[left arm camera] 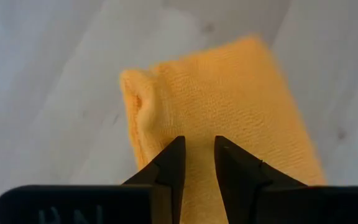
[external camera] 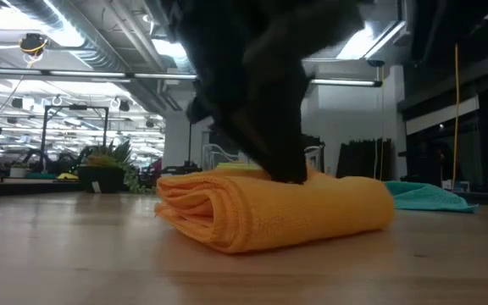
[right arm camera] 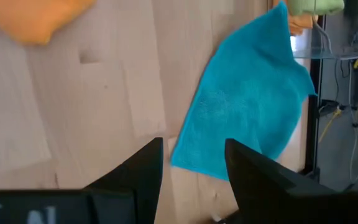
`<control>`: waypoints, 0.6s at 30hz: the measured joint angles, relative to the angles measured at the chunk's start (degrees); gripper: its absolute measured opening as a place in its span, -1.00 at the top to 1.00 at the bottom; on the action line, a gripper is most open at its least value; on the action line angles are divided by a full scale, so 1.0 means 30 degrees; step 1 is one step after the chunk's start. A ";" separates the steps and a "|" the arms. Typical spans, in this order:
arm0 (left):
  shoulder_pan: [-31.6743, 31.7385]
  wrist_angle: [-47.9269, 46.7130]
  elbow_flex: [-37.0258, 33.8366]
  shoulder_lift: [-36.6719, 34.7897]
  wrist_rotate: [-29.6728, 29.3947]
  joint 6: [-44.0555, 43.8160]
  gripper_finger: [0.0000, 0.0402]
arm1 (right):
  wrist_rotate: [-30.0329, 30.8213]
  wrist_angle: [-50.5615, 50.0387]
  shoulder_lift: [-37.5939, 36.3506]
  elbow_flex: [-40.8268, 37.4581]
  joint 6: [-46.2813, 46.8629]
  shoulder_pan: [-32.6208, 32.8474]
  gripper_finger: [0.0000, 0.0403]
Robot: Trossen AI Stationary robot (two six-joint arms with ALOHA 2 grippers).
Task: Fold microfiber towels
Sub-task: Put the folded orange microfiber cloth into the transparent bin
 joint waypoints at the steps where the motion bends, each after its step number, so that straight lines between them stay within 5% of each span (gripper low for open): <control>1: 0.0171 -0.0129 0.0000 0.0178 0.0438 -0.0007 0.61 | 0.0000 -0.0006 0.0000 -0.0028 0.0056 0.0157 0.13; 13: 0.0354 0.0068 0.0032 -0.1048 0.1540 0.0851 0.61 | -0.0146 -0.0045 0.0015 -0.0120 0.0641 0.0978 0.13; 18: -0.0358 0.1662 0.0056 -0.1033 0.1088 -0.1551 0.61 | -0.0153 -0.0045 0.0015 -0.0127 0.0756 0.0971 0.13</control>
